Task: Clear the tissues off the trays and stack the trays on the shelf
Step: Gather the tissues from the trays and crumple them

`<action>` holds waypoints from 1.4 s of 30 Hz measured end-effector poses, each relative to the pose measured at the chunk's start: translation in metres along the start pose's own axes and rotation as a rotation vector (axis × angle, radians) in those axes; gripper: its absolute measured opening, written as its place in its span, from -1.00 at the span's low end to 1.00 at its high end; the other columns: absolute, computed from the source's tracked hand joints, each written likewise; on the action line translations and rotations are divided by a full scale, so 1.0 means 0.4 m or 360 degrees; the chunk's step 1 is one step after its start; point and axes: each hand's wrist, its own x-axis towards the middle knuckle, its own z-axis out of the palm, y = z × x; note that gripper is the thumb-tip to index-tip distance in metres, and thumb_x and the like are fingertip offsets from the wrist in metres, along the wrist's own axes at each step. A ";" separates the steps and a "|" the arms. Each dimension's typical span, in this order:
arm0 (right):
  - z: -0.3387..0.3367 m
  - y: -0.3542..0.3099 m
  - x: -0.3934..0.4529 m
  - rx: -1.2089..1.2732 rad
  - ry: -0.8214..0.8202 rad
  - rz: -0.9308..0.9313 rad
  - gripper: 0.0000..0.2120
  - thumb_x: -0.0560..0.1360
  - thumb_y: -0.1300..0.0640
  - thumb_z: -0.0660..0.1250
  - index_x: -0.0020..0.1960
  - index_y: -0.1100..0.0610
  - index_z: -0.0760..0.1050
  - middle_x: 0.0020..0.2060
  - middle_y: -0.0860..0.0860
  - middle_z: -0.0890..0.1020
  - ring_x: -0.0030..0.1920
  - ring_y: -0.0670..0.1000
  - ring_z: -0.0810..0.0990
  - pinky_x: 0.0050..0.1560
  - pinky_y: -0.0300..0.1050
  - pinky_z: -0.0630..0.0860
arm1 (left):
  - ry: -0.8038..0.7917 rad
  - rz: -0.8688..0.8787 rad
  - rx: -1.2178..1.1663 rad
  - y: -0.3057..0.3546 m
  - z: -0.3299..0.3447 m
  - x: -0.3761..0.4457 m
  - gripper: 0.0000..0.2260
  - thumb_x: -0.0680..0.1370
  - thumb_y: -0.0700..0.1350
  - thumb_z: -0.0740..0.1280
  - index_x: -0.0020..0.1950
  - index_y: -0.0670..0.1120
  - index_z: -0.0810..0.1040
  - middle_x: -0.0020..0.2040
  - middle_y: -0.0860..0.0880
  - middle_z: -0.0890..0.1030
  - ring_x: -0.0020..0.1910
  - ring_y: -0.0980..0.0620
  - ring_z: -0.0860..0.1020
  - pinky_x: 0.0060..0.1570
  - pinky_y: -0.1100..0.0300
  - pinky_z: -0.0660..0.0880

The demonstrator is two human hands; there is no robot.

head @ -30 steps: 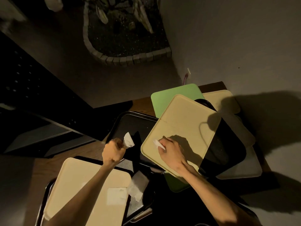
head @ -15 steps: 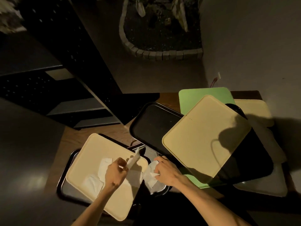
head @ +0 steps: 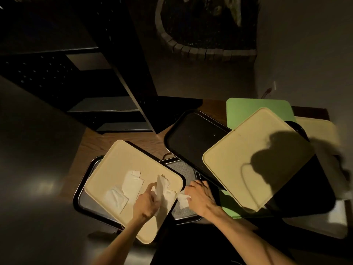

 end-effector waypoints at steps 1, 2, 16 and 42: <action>-0.009 -0.001 -0.003 0.0059 0.0011 0.0007 -0.74 0.50 0.17 0.36 0.19 0.04 0.54 0.16 0.03 0.59 0.21 0.07 0.51 0.26 -0.02 0.36 | 0.0014 -0.0015 0.0007 0.003 0.002 0.002 -0.49 0.48 -0.06 0.36 0.41 0.05 0.31 -0.15 0.07 0.58 -0.15 -0.03 0.59 -0.20 0.14 0.49; -0.017 0.001 -0.004 0.0147 0.0010 0.0022 -0.75 0.51 0.15 0.38 0.17 0.03 0.52 0.12 0.03 0.62 0.17 0.07 0.55 0.22 -0.04 0.39 | 0.0039 -0.0027 0.0031 0.003 0.004 0.007 -0.55 0.49 -0.04 0.35 0.35 0.03 0.33 -0.14 0.06 0.58 -0.14 -0.04 0.59 -0.18 0.12 0.50; -0.118 -0.063 0.074 0.1338 -0.0287 0.0188 -0.85 0.41 0.15 0.50 -0.05 -0.02 0.63 -0.14 -0.07 0.67 -0.07 -0.06 0.63 -0.12 -0.23 0.49 | 0.0292 0.0083 0.0054 -0.079 -0.052 -0.032 -0.74 0.40 0.05 0.33 -0.04 -0.08 0.58 -0.06 -0.06 0.56 -0.06 -0.05 0.50 -0.05 0.03 0.55; 0.005 -0.462 0.322 0.0803 -0.0161 0.0279 -0.46 0.46 0.11 0.46 0.41 0.03 0.43 0.22 0.05 0.62 0.09 0.03 0.60 0.06 -0.40 0.45 | 0.0216 -0.0169 -0.0264 -0.356 -0.261 0.058 -0.38 0.42 0.08 0.45 0.37 -0.12 0.30 0.01 -0.13 0.67 -0.03 -0.13 0.65 0.00 0.10 0.56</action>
